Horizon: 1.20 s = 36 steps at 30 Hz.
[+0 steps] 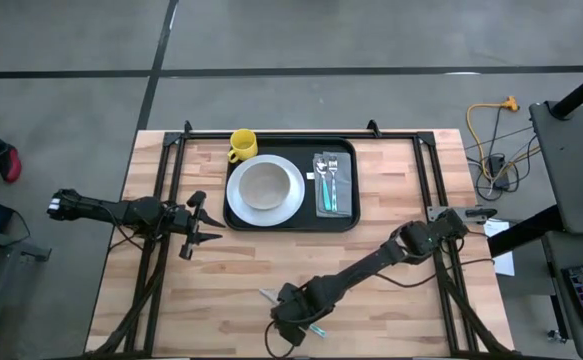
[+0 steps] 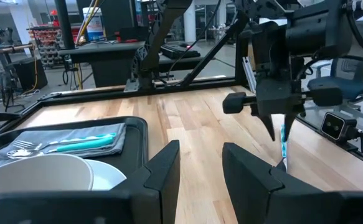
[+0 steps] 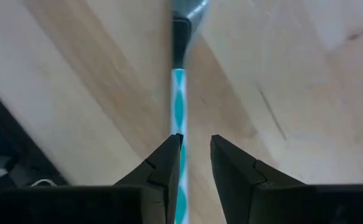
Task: Set up tray
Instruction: Put the white knife on top of the napkin beside the white fork
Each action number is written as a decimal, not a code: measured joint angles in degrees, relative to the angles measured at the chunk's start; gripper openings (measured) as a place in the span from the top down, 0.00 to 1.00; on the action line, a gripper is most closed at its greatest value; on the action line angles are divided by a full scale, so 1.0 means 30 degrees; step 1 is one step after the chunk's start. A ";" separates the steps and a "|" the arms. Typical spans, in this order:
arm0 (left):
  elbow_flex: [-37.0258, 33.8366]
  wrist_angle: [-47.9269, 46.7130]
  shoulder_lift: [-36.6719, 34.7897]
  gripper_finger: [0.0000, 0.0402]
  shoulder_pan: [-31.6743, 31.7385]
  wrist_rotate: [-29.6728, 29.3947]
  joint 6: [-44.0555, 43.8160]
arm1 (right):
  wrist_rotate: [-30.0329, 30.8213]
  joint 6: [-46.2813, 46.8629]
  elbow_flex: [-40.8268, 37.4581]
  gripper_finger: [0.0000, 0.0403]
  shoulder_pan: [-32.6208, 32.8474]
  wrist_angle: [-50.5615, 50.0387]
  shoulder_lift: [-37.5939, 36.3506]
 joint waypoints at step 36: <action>0.0000 -0.0006 0.0000 0.75 -0.0004 0.0000 0.0000 | 0.0035 -0.0863 -0.2327 0.83 -0.0044 0.4852 -0.0102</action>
